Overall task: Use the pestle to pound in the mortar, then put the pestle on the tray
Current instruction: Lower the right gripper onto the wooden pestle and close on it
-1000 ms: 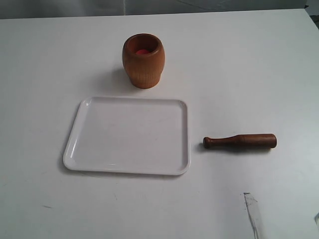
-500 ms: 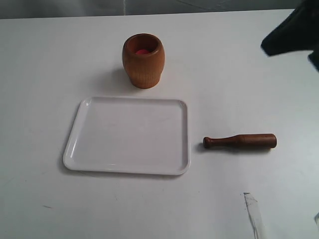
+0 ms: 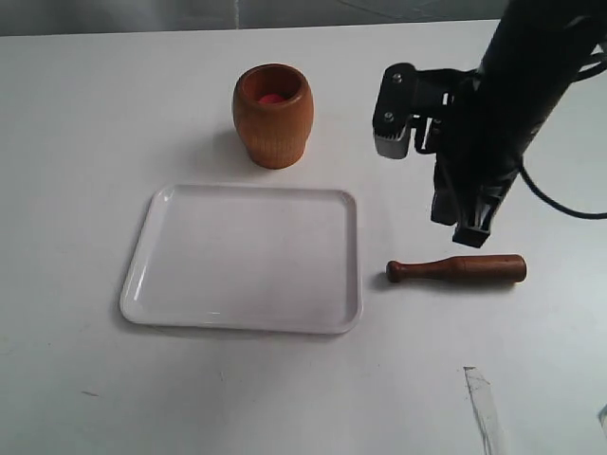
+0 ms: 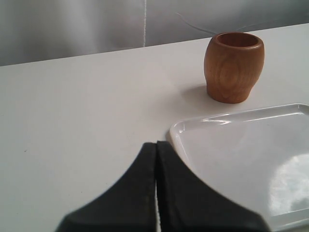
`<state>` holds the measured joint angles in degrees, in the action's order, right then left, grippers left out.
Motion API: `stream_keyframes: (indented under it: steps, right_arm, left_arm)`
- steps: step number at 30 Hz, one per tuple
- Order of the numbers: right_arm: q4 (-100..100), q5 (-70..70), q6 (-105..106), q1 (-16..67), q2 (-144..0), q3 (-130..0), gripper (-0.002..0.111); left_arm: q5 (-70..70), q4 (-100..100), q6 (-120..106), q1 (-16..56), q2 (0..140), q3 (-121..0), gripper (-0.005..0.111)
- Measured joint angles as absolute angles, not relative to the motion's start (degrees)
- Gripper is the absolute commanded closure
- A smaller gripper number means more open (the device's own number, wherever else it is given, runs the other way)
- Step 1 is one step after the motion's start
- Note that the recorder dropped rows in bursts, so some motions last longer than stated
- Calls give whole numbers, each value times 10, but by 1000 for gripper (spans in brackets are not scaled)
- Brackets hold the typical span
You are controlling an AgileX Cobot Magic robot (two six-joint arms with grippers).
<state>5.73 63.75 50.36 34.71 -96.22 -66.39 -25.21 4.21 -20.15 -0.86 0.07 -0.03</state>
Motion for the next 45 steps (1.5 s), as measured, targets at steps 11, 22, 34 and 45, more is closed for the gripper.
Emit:
stream_keyframes:
  steps: [11, 22, 34, 45]
  right_arm:
    - [59, 630, 497, 347, -1054, -664, 49]
    - [103, 556, 518, 347, -1086, -652, 49]
    - [93, 471, 572, 347, -1088, -578, 59]
    - [78, 458, 574, 347, -1114, -586, 101]
  left_arm:
    - [-252, 42, -201, -9, 1, 0, 107]
    - [-252, 42, -201, -9, 1, 0, 107]
    - [-252, 42, -201, -9, 1, 0, 107]
    - [-252, 42, -201, -9, 1, 0, 107]
